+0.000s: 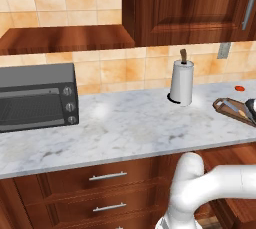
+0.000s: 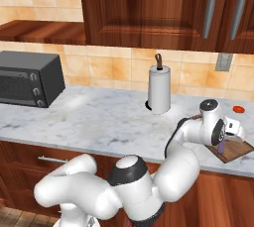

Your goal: Open the drawer on the right and place the cutting tools on the cutting board.

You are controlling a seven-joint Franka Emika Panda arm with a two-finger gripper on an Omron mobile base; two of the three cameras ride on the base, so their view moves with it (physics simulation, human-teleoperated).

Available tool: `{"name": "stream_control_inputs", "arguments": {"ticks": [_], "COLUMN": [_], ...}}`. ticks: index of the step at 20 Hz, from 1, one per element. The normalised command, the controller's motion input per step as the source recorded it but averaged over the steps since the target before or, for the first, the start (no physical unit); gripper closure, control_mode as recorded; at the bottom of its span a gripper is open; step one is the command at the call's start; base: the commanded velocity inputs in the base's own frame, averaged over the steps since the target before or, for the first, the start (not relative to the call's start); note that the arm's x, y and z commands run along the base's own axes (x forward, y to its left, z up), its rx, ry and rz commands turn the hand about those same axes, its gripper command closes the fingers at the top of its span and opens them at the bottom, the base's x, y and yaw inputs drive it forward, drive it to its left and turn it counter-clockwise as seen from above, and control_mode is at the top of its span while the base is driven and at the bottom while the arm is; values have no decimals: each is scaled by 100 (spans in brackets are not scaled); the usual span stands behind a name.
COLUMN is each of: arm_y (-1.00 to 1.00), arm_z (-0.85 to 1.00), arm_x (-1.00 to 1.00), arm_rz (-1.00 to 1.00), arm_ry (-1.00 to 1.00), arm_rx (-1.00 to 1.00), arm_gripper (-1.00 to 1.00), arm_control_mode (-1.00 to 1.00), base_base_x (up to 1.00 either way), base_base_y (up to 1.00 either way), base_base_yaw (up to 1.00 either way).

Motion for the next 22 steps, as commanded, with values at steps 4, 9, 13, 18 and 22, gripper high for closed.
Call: {"name": "stream_control_inputs", "arguments": {"ticks": [4,9,13,18,22], "arm_y": [-29,-11,2,50,100], "arm_z": [-4,-7,0,13,22], "arm_x": [41,12,-2,-23,-74], "arm_rz": [0,0,0,1,9], "arm_ry": [3,0,-2,-12,-11], "arm_rx": [0,0,1,0,0], "arm_gripper": [100,-100,-100,-100,-100], "arm_control_mode": [-100,-100,-100,-100,-100], "base_base_x": [0,0,0,0,0], "base_base_y": [0,0,0,0,0], "base_base_yaw": [0,0,0,0,0]}}
